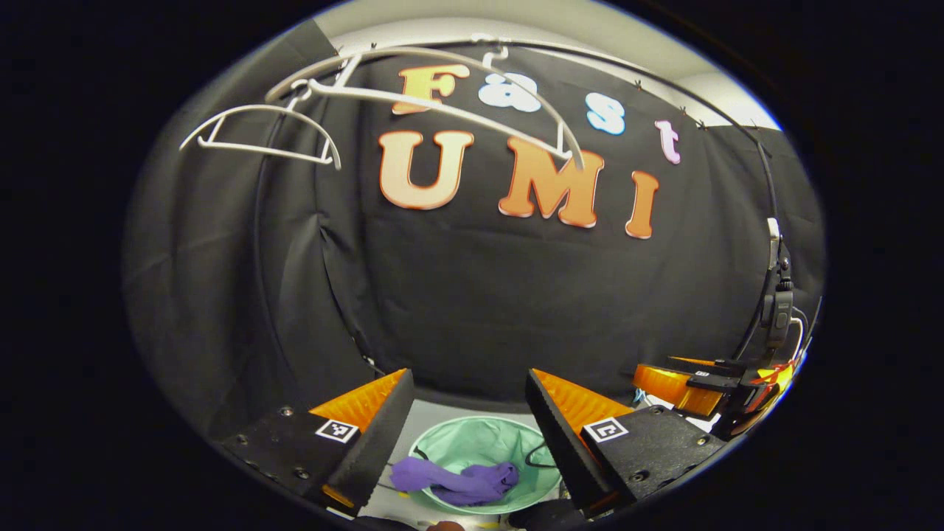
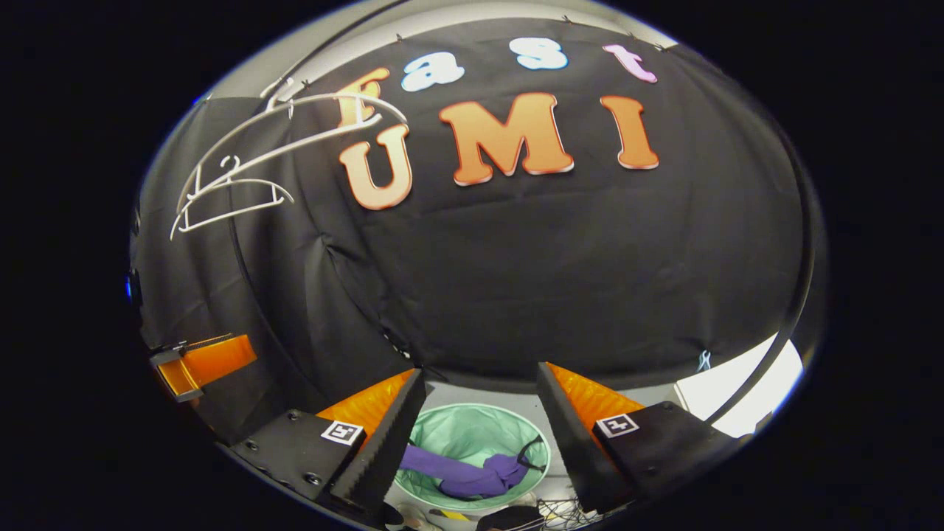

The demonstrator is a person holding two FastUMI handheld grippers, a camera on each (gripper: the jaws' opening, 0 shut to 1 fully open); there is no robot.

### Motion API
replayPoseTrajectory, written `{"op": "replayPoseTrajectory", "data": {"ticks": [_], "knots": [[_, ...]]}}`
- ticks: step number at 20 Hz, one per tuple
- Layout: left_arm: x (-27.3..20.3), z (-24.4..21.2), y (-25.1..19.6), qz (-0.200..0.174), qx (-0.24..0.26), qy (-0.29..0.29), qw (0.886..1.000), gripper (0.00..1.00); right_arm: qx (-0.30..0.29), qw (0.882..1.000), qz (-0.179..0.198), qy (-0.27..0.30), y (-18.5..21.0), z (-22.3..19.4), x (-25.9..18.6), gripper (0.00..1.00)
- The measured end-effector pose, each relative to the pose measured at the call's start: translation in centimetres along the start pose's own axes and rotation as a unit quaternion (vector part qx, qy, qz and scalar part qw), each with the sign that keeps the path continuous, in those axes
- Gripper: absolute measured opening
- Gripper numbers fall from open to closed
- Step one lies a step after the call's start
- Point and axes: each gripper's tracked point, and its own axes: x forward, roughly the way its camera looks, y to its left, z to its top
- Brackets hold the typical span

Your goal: Grasp the clothes on the hanger with both hands and then place them into the laundry hamper below.

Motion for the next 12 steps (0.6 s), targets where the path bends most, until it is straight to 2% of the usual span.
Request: {"op": "replayPoseTrajectory", "data": {"ticks": [5,10,11,12], "knots": [[-4.9,4.4,-0.9,0.011,0.001,-0.075,0.997,0.95,-0.022,0.998,0.005,-0.059,1.0,6.1,-3.4,0.99],[-10.6,8.5,-2.0,0.027,0.029,-0.132,0.990,0.93,-0.021,0.995,0.021,-0.093,1.8,10.4,-5.6,0.99],[-11.0,9.0,-1.9,0.030,0.029,-0.139,0.989,0.93,-0.022,0.995,0.024,-0.098,2.0,11.1,-6.2,0.91],[-11.4,9.3,-2.1,0.029,0.027,-0.144,0.989,0.93,-0.024,0.994,0.024,-0.106,2.0,11.8,-6.6,0.91]]}}
